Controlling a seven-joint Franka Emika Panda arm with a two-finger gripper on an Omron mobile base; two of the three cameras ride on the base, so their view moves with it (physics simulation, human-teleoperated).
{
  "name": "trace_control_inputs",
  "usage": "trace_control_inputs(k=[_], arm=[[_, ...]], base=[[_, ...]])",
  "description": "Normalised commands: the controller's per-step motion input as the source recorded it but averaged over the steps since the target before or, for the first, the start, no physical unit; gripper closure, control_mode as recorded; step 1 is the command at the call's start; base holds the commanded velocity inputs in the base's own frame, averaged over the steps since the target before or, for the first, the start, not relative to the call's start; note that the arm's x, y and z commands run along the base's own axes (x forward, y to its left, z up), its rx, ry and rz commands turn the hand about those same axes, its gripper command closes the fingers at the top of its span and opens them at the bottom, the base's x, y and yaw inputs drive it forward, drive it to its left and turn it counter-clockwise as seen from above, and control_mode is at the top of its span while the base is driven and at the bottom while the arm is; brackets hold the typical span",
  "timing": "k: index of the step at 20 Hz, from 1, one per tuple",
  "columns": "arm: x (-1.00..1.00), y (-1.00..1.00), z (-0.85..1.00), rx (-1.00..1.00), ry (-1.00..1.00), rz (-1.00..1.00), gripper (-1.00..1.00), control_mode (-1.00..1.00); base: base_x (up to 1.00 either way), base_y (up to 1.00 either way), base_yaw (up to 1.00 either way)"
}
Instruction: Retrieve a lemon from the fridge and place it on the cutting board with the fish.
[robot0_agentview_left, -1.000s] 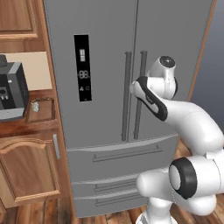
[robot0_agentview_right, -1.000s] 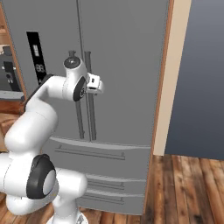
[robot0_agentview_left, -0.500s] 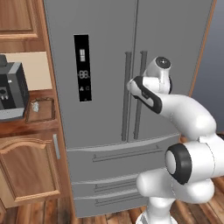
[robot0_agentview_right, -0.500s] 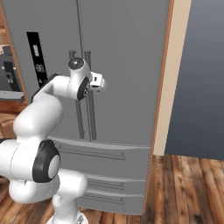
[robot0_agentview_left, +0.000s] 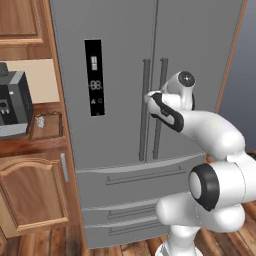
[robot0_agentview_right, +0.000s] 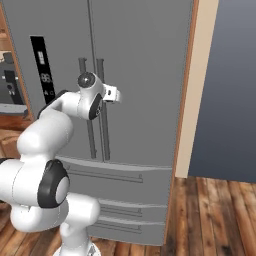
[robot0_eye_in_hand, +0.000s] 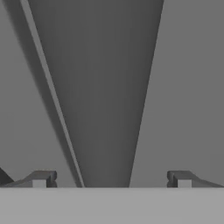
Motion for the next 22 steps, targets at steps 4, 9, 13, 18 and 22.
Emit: trace_control_inputs(k=[4, 9, 13, 18, 22], arm=[[0.29, 0.00, 0.00, 0.00, -0.03, 0.00, -1.00, -1.00], [0.25, 0.00, 0.00, 0.00, 0.00, 0.00, 1.00, -1.00], [0.15, 0.00, 0.00, 0.00, 0.00, 0.00, 1.00, -1.00], [0.00, 0.00, 0.00, 0.00, 0.00, 0.00, 1.00, -1.00], [-0.02, -0.02, 0.00, 0.00, 0.00, 0.00, 1.00, -1.00]], base=[[0.00, 0.00, 0.00], [0.00, 0.00, 0.00], [0.00, 0.00, 0.00], [0.00, 0.00, 0.00], [0.00, 0.00, 0.00]])
